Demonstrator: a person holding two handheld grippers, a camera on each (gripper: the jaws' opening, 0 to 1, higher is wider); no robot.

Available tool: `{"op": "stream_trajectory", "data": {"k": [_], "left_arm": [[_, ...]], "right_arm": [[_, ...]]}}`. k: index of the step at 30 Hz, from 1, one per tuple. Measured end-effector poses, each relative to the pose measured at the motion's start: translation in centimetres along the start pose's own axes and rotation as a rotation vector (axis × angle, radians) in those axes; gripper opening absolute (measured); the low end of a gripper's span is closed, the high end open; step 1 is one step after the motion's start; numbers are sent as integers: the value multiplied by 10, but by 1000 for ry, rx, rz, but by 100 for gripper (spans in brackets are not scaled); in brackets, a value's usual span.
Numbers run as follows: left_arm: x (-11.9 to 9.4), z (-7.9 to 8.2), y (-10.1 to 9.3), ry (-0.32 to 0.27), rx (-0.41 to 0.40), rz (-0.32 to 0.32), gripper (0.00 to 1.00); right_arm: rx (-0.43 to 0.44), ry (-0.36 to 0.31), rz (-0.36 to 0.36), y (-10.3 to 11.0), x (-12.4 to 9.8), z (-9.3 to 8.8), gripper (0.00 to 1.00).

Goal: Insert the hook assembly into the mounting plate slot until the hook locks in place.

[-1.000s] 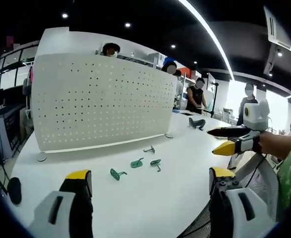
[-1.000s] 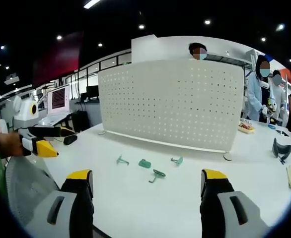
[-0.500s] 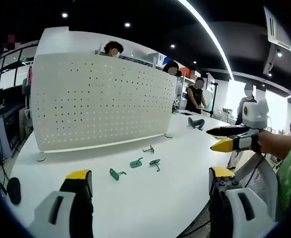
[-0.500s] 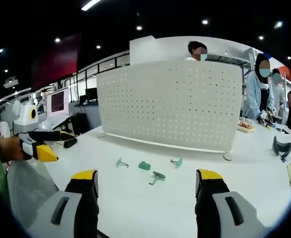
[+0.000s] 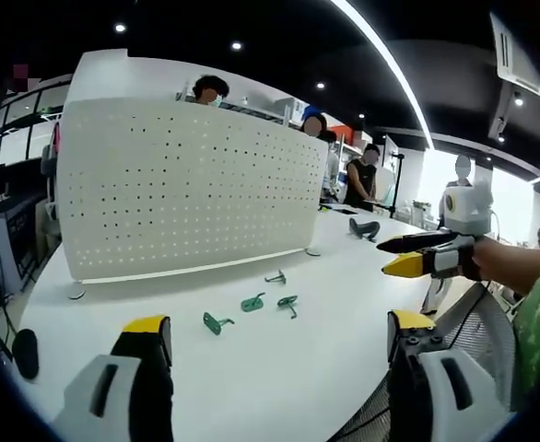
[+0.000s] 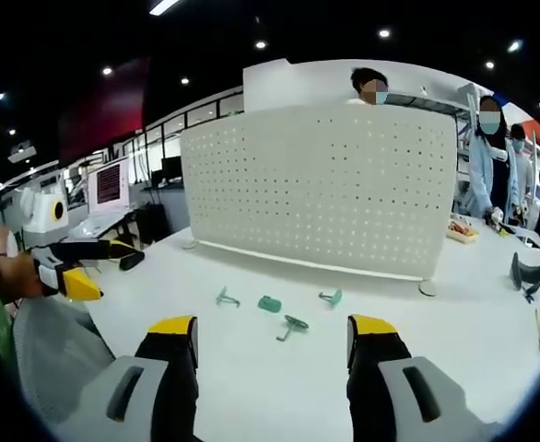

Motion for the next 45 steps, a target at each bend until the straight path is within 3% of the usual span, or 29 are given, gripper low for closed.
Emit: {"op": "stream_trajectory", "data": {"k": [14,25,35,45], "left_arm": [[0,-1,-1,4,0,-4,99],[0,-2,-1,9,4,-3,99],[-1,-3,-2,18,4,-3,99],[-2,-5,-1,24,3,-1,99]], "right_arm": [[-42,89,18,-21,31,-8,55],[-111,149,51,-28,62,-9,46],[-161,231,72,-35,86,-26,37],[-193,267,87,-40,106,-27,32]]}}
Point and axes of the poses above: the point that each gripper's makers call its tool centre point, and the gripper's own axes: x roughly forward along the fingers, y roughly to its left, z roughly out of its top, the point moved 3 cm from there along -x, roughly backward along the fingers, and after that the axes turned 9 degrees about x, right-handed, at the moved point
